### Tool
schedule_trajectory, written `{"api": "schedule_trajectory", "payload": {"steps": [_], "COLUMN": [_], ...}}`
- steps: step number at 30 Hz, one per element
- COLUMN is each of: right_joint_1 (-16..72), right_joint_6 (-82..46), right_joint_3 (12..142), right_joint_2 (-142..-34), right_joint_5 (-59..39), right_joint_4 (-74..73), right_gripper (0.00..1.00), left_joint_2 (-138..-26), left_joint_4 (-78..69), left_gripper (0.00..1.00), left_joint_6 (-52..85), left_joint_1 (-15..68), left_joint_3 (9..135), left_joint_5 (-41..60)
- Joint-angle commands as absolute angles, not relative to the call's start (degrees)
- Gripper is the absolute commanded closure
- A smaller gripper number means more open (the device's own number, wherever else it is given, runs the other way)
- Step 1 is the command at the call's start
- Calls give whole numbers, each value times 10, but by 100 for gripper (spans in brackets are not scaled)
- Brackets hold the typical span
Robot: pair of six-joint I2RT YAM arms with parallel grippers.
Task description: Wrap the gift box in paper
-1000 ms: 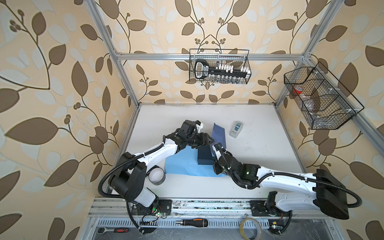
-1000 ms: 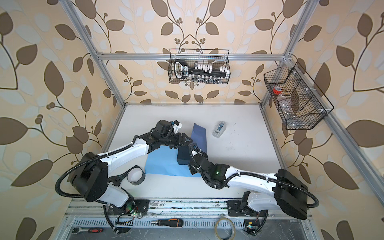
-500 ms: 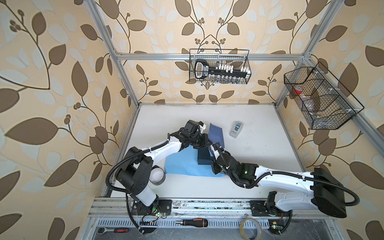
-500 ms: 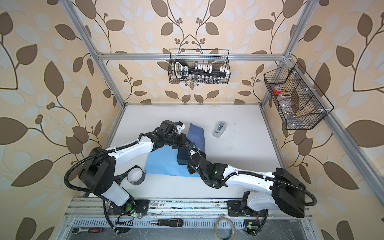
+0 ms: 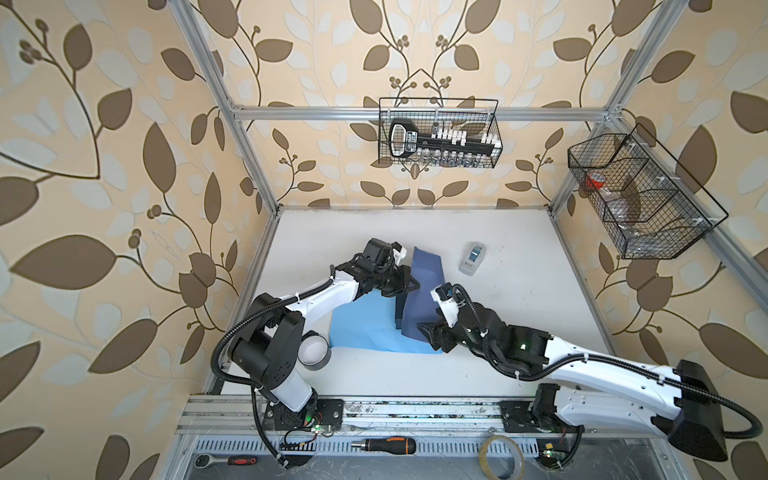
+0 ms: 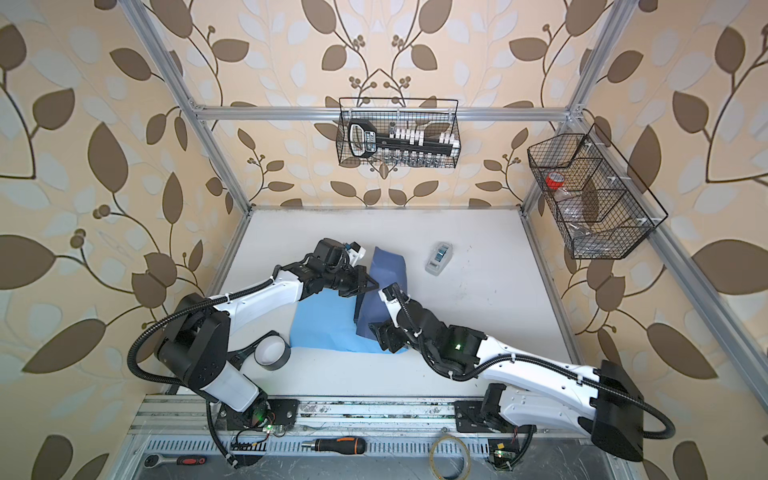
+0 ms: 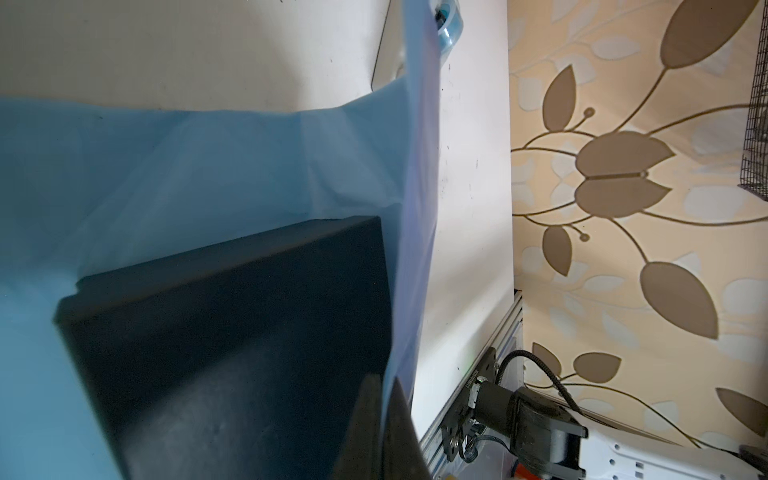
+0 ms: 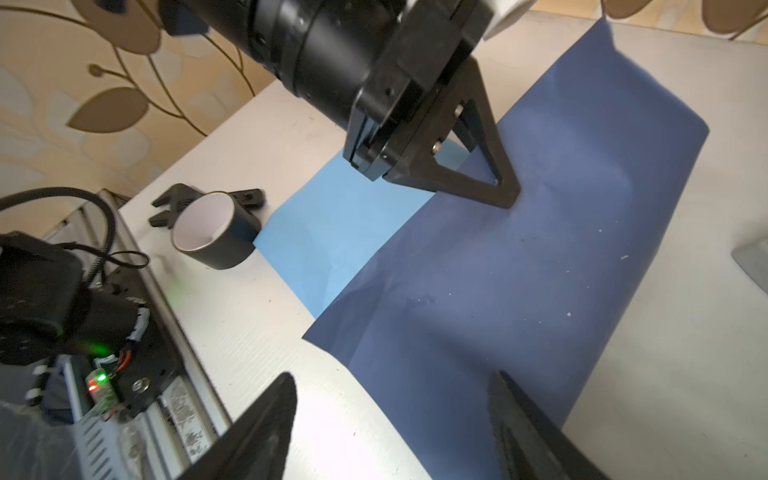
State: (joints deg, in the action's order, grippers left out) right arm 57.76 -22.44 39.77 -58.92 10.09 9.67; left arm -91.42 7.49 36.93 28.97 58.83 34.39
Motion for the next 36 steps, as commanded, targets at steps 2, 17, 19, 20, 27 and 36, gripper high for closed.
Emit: {"api": "schedule_trajectory", "payload": {"steps": [2, 17, 19, 20, 27, 36], "right_joint_1": [493, 297, 297, 297, 301, 305], "right_joint_6": [-212, -329, -334, -336, -340, -334], "right_joint_3": [386, 413, 427, 433, 465, 487], "right_joint_2": [-555, -702, -736, -753, -829, -891], "right_joint_5": [-45, -121, -130, -133, -149, -146], "right_joint_4": [128, 49, 39, 36, 8, 6], "right_gripper": [21, 3, 1, 0, 0, 0], "left_joint_2": [-878, -857, -857, -858, -862, -861], "left_joint_4": [66, 63, 61, 60, 54, 54], "left_gripper": [100, 100, 100, 100, 100, 100], "left_joint_6": [350, 352, 353, 353, 354, 351], "left_joint_1": [272, 236, 235, 234, 228, 221], "left_joint_3": [558, 521, 517, 515, 506, 499], "left_joint_5": [380, 387, 386, 386, 388, 384]}}
